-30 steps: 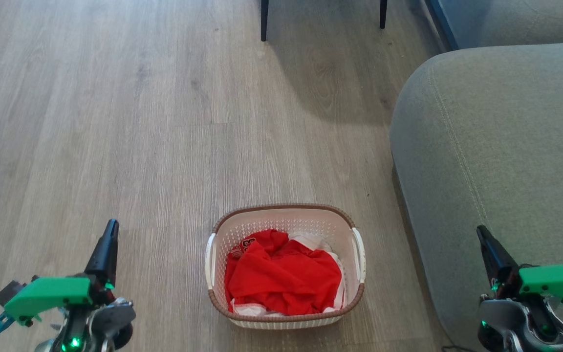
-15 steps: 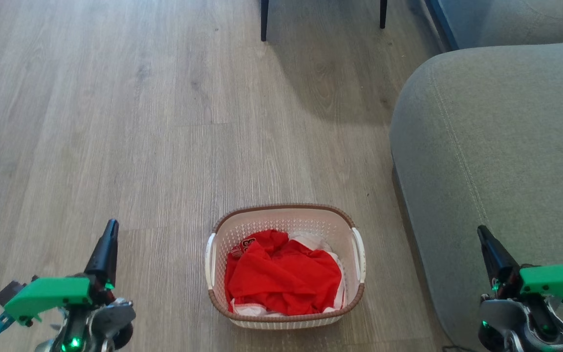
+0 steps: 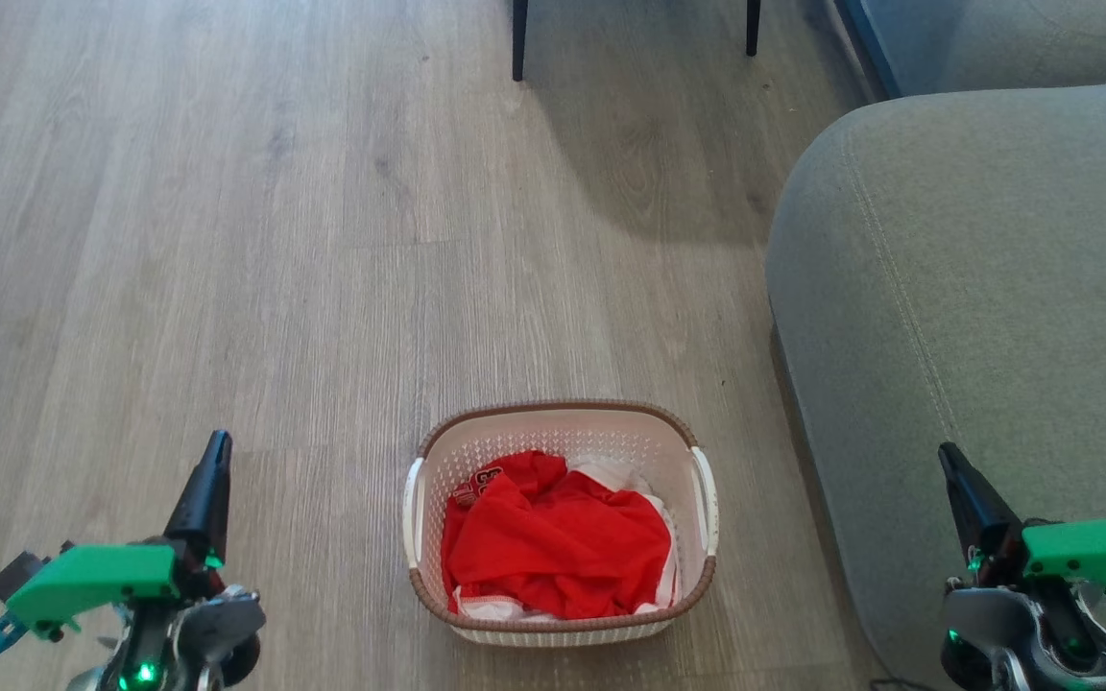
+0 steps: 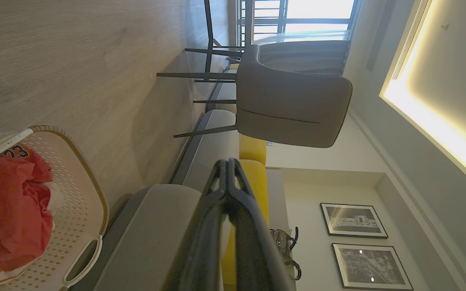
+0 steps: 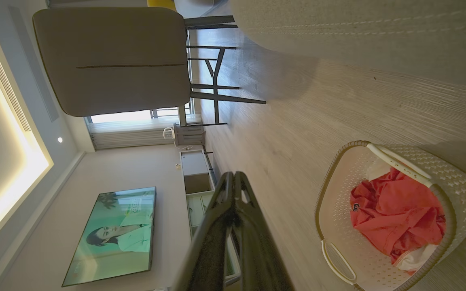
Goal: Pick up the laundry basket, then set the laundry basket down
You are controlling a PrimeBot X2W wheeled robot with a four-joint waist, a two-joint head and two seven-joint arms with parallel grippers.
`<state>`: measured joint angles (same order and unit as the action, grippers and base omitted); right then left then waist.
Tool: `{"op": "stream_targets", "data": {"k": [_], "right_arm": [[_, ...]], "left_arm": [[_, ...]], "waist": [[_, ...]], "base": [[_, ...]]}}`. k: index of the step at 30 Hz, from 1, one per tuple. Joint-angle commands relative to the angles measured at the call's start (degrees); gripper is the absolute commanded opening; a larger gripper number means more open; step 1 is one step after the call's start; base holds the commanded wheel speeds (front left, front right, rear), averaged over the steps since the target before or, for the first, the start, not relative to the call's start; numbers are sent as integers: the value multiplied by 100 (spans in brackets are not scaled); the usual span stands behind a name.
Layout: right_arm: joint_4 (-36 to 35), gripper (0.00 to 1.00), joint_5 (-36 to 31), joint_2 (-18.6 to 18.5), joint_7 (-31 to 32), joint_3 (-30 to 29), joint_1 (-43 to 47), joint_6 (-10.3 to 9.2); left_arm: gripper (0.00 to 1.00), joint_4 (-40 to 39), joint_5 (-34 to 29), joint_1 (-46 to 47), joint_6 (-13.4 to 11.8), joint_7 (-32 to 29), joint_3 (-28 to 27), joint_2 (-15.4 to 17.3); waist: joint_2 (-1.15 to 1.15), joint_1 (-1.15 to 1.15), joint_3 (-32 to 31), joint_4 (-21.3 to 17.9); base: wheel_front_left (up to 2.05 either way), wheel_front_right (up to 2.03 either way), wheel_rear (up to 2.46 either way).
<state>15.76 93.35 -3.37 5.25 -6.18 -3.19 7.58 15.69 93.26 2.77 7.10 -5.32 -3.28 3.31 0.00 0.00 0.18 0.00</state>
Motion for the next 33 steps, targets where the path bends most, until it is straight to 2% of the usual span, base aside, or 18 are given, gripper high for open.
{"op": "stream_targets", "data": {"k": [1,33], "right_arm": [[-180,0,-24,-34,33,79,-288,-9],[-177,0,-58,-5,66,38,-292,-9]], "left_arm": [[0,-169,-26,333,38,-36,-224,30],[0,-167,-57,336,38,-65,-261,5]], "waist": [[0,0,0,0],[0,0,0,0]], "base": [[0,0,0],[0,0,0]]}}
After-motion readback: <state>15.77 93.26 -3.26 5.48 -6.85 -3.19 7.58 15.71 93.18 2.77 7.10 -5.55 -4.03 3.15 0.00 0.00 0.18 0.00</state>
